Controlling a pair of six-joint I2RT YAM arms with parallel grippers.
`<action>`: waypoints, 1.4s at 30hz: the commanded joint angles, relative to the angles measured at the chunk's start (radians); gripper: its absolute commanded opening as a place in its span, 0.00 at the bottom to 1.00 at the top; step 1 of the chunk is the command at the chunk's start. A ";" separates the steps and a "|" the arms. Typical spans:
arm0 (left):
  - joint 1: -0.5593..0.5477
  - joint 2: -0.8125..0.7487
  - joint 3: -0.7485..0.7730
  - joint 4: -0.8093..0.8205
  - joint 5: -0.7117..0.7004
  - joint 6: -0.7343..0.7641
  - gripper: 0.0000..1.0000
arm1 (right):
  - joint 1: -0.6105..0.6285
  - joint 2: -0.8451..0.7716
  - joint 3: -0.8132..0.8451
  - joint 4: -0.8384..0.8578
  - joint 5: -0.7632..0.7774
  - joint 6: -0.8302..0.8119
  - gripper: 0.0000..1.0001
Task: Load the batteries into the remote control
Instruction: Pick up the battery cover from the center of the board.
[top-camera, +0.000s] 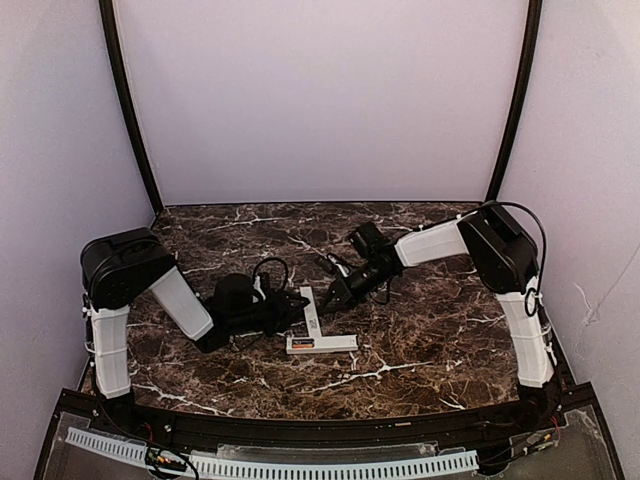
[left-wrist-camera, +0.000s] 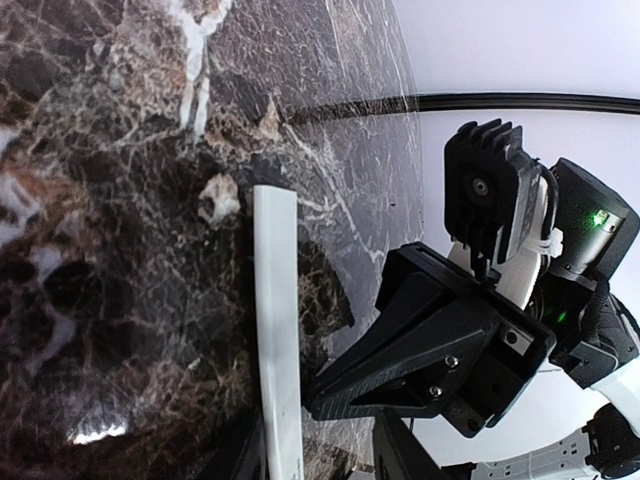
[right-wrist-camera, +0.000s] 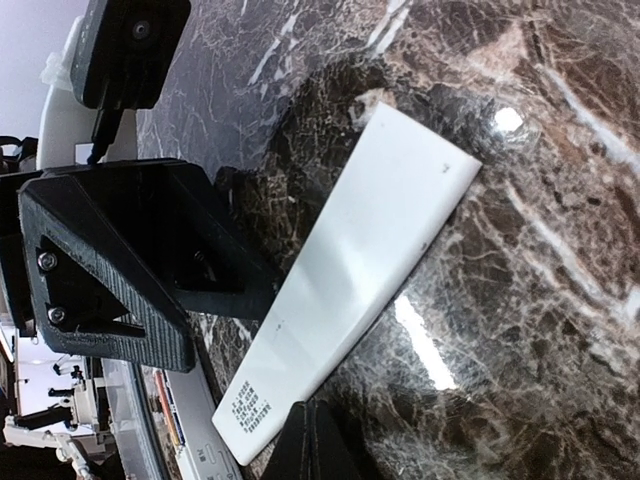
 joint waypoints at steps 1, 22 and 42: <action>-0.006 -0.023 0.003 -0.188 -0.011 0.030 0.37 | 0.012 0.027 0.049 -0.063 0.077 -0.022 0.01; -0.025 0.001 0.079 -0.176 0.036 0.049 0.24 | 0.025 0.102 0.083 -0.119 0.082 -0.052 0.00; -0.006 -0.016 0.069 0.215 0.002 0.087 0.00 | -0.128 -0.295 -0.178 0.122 -0.007 0.023 0.39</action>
